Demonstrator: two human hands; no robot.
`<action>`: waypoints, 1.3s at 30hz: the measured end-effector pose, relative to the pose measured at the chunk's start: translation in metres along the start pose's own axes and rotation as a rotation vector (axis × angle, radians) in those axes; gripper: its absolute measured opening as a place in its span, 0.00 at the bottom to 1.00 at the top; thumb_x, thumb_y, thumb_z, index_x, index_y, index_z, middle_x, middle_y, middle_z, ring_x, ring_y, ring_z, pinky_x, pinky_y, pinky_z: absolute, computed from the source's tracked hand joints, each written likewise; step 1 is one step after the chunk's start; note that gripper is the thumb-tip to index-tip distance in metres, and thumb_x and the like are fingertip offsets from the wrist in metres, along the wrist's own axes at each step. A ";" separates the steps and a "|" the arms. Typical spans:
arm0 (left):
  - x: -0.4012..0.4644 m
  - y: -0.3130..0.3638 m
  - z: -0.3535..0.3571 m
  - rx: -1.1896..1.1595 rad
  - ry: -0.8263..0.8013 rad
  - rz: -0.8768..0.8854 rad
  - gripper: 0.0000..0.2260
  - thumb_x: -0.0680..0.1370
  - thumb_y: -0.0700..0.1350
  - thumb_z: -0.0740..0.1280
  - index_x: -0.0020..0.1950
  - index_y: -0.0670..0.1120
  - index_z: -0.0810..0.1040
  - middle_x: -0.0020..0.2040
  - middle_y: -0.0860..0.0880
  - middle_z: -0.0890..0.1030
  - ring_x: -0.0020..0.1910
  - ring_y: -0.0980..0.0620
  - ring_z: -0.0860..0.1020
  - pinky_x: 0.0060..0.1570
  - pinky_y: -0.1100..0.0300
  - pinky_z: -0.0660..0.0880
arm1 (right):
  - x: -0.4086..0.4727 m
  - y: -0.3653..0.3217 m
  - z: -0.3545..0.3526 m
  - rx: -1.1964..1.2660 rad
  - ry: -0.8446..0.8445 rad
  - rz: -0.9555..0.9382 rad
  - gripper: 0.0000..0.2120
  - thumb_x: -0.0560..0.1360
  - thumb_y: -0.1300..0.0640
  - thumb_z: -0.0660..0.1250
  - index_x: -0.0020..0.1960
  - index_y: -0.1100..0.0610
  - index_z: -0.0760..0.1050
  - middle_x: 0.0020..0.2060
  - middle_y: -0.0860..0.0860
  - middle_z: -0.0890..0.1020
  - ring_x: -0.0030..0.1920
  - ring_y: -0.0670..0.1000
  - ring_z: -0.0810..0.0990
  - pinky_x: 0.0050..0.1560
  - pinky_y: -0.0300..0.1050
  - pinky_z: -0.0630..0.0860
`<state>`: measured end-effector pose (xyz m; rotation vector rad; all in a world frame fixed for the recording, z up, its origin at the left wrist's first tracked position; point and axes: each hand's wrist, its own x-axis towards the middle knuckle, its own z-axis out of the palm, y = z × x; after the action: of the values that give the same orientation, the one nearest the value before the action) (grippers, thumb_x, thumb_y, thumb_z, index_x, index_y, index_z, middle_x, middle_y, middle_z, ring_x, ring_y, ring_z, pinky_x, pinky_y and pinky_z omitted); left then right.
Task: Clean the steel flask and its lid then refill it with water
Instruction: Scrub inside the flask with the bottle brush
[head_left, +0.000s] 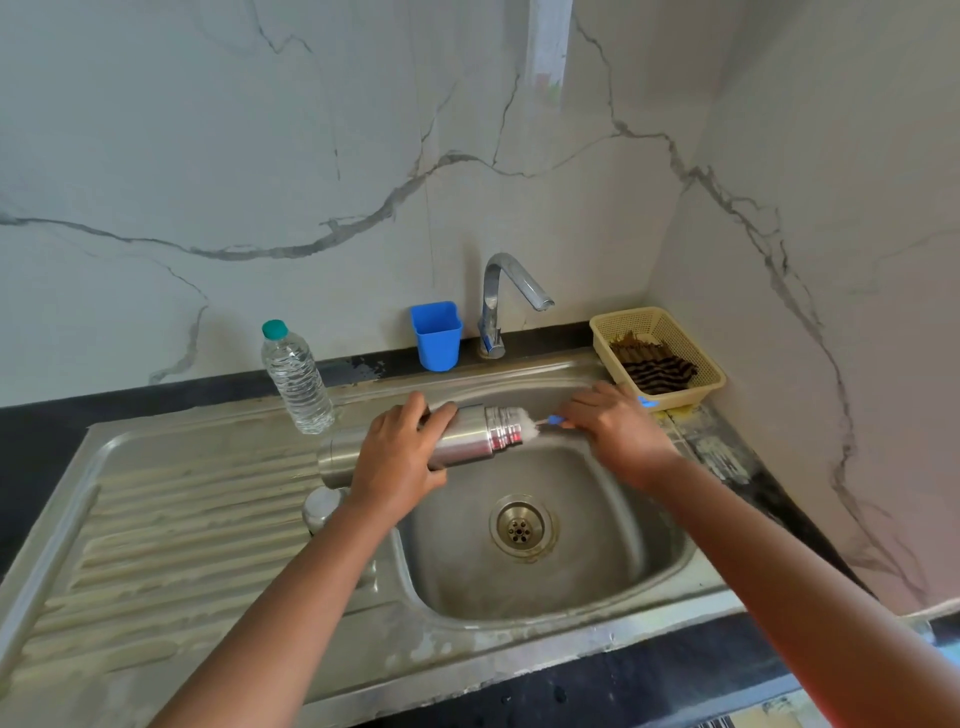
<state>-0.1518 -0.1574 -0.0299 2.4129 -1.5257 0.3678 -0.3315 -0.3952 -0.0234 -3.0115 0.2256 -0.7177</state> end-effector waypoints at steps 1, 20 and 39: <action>-0.002 -0.004 0.001 0.007 -0.004 -0.016 0.39 0.51 0.47 0.84 0.62 0.45 0.78 0.49 0.45 0.72 0.38 0.47 0.77 0.42 0.52 0.79 | -0.003 0.010 -0.003 -0.022 0.020 0.019 0.07 0.74 0.59 0.65 0.49 0.55 0.82 0.40 0.49 0.82 0.40 0.57 0.78 0.44 0.44 0.61; -0.021 -0.007 0.012 0.045 -0.043 0.007 0.40 0.50 0.46 0.85 0.62 0.47 0.79 0.51 0.46 0.69 0.40 0.45 0.78 0.45 0.49 0.80 | -0.029 -0.011 0.038 0.016 -0.070 0.042 0.12 0.69 0.65 0.72 0.50 0.53 0.81 0.40 0.49 0.82 0.39 0.56 0.79 0.39 0.47 0.71; -0.021 -0.002 0.013 -0.024 0.012 0.068 0.38 0.53 0.42 0.81 0.63 0.46 0.78 0.51 0.47 0.82 0.49 0.45 0.80 0.53 0.49 0.77 | -0.026 -0.027 0.039 -0.046 -0.072 -0.001 0.15 0.66 0.64 0.76 0.50 0.51 0.81 0.41 0.48 0.82 0.39 0.54 0.78 0.39 0.46 0.71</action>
<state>-0.1580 -0.1430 -0.0494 2.3413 -1.6006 0.3739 -0.3333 -0.3649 -0.0675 -3.0744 0.2414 -0.6117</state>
